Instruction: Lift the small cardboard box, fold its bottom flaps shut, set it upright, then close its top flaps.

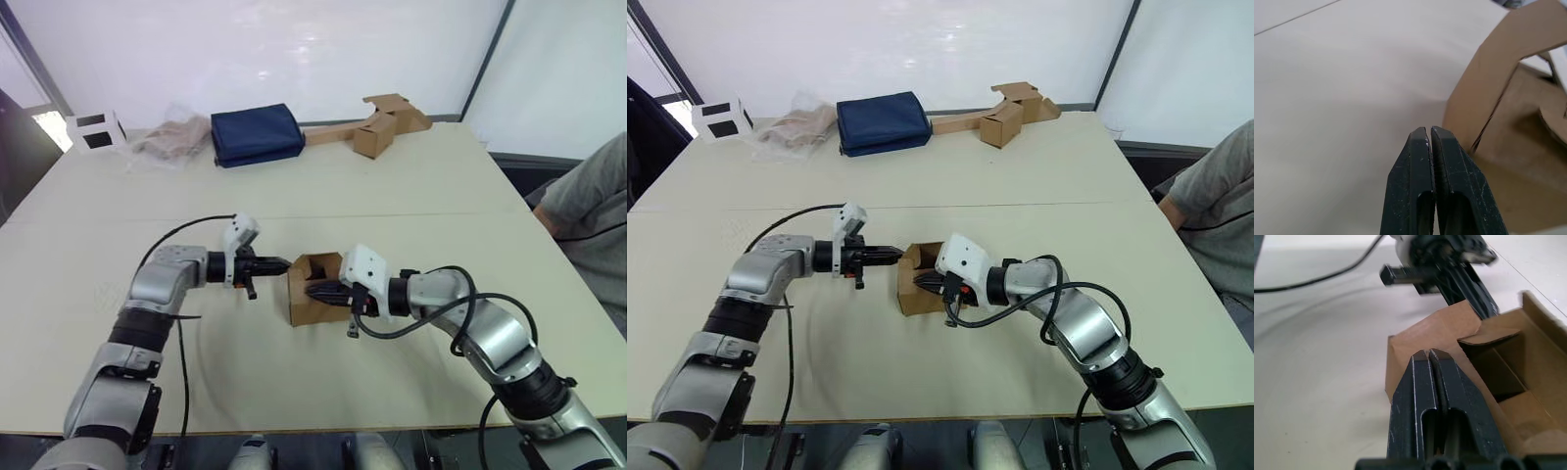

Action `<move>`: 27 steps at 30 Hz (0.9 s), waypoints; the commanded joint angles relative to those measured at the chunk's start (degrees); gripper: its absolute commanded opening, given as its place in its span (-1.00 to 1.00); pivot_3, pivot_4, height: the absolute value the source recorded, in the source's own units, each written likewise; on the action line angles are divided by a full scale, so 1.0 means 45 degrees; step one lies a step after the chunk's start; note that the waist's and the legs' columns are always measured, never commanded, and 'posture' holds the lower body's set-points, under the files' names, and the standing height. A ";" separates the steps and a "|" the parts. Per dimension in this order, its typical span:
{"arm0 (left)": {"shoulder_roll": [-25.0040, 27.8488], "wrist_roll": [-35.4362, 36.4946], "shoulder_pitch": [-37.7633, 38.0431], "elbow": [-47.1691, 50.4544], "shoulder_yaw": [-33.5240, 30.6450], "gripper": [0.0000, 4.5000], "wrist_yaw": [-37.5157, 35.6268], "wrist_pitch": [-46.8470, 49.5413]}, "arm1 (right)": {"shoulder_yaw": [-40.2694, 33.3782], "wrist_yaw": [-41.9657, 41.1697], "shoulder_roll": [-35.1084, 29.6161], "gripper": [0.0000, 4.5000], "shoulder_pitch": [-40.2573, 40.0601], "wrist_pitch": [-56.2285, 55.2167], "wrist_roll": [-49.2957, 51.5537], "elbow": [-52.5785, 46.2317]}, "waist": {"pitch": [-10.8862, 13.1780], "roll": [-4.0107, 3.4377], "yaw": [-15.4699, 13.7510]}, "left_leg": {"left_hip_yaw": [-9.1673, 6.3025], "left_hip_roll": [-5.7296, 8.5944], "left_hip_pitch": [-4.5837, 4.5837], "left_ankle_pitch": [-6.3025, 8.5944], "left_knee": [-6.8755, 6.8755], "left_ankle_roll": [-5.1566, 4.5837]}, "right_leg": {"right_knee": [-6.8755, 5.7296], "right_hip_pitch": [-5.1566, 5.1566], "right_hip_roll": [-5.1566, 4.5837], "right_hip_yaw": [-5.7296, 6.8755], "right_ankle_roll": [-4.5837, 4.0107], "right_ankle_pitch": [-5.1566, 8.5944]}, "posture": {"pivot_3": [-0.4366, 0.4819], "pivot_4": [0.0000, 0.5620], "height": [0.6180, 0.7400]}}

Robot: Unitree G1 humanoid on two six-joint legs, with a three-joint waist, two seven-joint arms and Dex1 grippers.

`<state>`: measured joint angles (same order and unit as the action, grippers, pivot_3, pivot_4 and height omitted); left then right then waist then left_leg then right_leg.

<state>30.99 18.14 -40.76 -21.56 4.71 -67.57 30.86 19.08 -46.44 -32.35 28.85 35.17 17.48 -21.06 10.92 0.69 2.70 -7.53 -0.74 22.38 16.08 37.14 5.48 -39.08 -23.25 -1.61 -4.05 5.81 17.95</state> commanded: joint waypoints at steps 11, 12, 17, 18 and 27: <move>0.2555 0.2676 0.1949 0.5986 -0.0475 -0.95 -0.1768 0.2584 | -0.0391 -0.0257 0.0467 -1.00 0.0142 -0.0388 -0.0019 0.0273 | 0.0001 -0.0002 -0.0018 | 0.0002 -0.0002 0.0001 0.0000 -0.0006 0.0000 | 0.0003 0.0005 -0.0005 0.0001 0.0000 0.0001 | -0.05 -0.47 1.00; 0.2387 0.2691 0.2028 0.6065 -0.0408 -0.95 -0.1587 0.2591 | -0.0399 -0.0260 0.0480 -1.00 0.0145 -0.0399 -0.0029 0.0287 | 0.0001 -0.0002 -0.0024 | 0.0002 -0.0002 0.0000 0.0000 -0.0006 0.0000 | 0.0002 0.0005 -0.0005 0.0001 -0.0001 0.0001 | -0.05 -0.47 1.00; 0.1844 0.2540 0.2263 0.6022 -0.0003 -0.95 -0.1233 0.2237 | -0.0433 -0.0207 0.0561 -1.00 0.0153 -0.0355 -0.0073 0.0305 | 0.0001 -0.0002 -0.0021 | 0.0002 -0.0002 -0.0001 0.0001 -0.0002 -0.0001 | -0.0002 0.0006 -0.0002 0.0001 -0.0001 0.0000 | -0.05 -0.47 1.00; 0.1778 0.2407 0.2262 0.5913 0.0124 -0.95 -0.1183 0.2075 | -0.0431 -0.0206 0.0559 -1.00 0.0156 -0.0354 -0.0083 0.0312 | 0.0001 -0.0002 -0.0020 | 0.0002 -0.0002 -0.0001 0.0001 -0.0004 -0.0001 | 0.0000 0.0005 -0.0001 0.0001 -0.0001 0.0000 | -0.05 -0.47 1.00; 0.1346 0.1581 0.2281 0.4992 0.0759 -0.95 -0.0895 0.0718 | -0.1000 -0.0219 0.0645 -1.00 0.0085 0.0009 0.0521 -0.0181 | 0.0000 -0.0001 -0.0060 | 0.0003 0.0000 -0.0002 0.0001 -0.0002 -0.0001 | 0.0001 0.0010 -0.0007 0.0002 -0.0001 0.0000 | -0.05 -0.47 1.00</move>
<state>37.29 25.69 -30.05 1.35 7.93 -72.20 34.47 16.47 -47.36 -30.04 28.96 35.01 18.18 -19.09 10.92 0.68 2.43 -7.52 -0.74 22.37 16.09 37.14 5.47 -39.08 -23.19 -1.64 -4.04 5.81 17.95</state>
